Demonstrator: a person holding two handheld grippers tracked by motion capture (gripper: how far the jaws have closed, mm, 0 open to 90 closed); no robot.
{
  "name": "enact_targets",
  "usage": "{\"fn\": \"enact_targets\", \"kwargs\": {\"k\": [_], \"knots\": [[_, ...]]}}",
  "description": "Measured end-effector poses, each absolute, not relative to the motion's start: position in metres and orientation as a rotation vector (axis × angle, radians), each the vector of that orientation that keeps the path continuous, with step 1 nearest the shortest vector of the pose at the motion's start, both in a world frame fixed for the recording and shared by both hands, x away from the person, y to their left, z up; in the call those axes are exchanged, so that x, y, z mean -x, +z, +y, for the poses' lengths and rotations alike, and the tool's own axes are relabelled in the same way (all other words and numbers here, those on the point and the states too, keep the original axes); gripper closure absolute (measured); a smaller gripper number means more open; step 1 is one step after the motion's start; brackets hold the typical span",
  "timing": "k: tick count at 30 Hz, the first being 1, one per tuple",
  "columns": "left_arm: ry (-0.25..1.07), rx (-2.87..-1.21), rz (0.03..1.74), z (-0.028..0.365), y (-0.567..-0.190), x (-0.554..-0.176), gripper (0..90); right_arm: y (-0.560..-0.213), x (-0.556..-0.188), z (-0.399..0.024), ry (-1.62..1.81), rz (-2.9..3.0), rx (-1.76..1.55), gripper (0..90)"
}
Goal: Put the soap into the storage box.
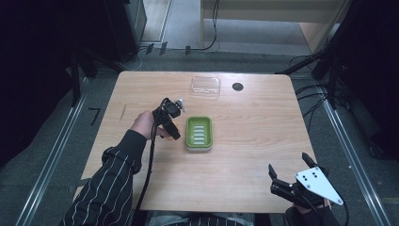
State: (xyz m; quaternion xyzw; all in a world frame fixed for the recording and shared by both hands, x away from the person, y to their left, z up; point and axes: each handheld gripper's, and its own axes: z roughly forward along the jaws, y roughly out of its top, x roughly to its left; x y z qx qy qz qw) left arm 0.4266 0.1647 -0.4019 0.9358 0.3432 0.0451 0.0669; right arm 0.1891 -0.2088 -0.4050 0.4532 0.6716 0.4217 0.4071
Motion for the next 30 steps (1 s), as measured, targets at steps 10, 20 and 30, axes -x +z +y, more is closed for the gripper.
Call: {"fn": "enact_targets", "kwargs": {"k": [10,20,30], "knots": [[0.155,-2.831,0.987,0.155,-0.398,-0.428,27.8,-0.405,-0.19,-0.208,1.064,1.698,-1.134,2.7],[0.157,-2.833,0.961,0.146,-0.395,-0.431,27.8,-0.405,-0.191,-0.208,1.066,1.7,-1.134,2.7],[0.164,-2.839,0.914,0.137,-0.393,-0.432,27.8,-0.405,-0.191,-0.207,1.064,1.702,-1.135,2.7]]}}
